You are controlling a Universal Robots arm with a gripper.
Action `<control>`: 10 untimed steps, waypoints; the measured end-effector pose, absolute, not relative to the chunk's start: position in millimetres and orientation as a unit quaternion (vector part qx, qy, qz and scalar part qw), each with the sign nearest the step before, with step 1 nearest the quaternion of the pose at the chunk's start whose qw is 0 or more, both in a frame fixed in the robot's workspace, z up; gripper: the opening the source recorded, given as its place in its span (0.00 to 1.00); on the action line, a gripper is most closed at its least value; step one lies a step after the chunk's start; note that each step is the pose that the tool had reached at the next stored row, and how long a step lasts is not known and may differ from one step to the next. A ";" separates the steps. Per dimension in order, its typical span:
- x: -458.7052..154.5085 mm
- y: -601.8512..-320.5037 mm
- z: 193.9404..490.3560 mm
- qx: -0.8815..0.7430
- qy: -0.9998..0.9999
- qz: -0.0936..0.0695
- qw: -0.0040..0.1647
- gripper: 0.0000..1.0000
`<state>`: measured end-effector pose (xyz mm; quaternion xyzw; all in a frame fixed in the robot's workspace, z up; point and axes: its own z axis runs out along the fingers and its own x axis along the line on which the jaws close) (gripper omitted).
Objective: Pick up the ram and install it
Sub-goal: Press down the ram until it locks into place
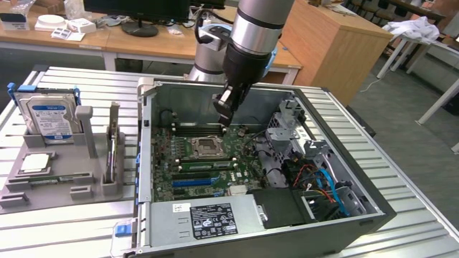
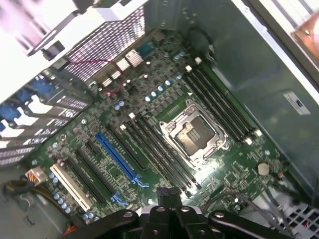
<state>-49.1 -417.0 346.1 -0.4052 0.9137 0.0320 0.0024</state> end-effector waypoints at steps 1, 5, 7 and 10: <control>-49.1 -417.0 346.1 -0.398 0.917 0.032 0.003 0.11; -49.1 -417.0 346.1 -0.369 0.929 0.032 0.004 0.11; -49.1 -417.0 346.1 -0.354 0.935 0.032 0.004 0.11; -49.1 -417.0 346.1 -0.331 0.943 0.032 0.005 0.11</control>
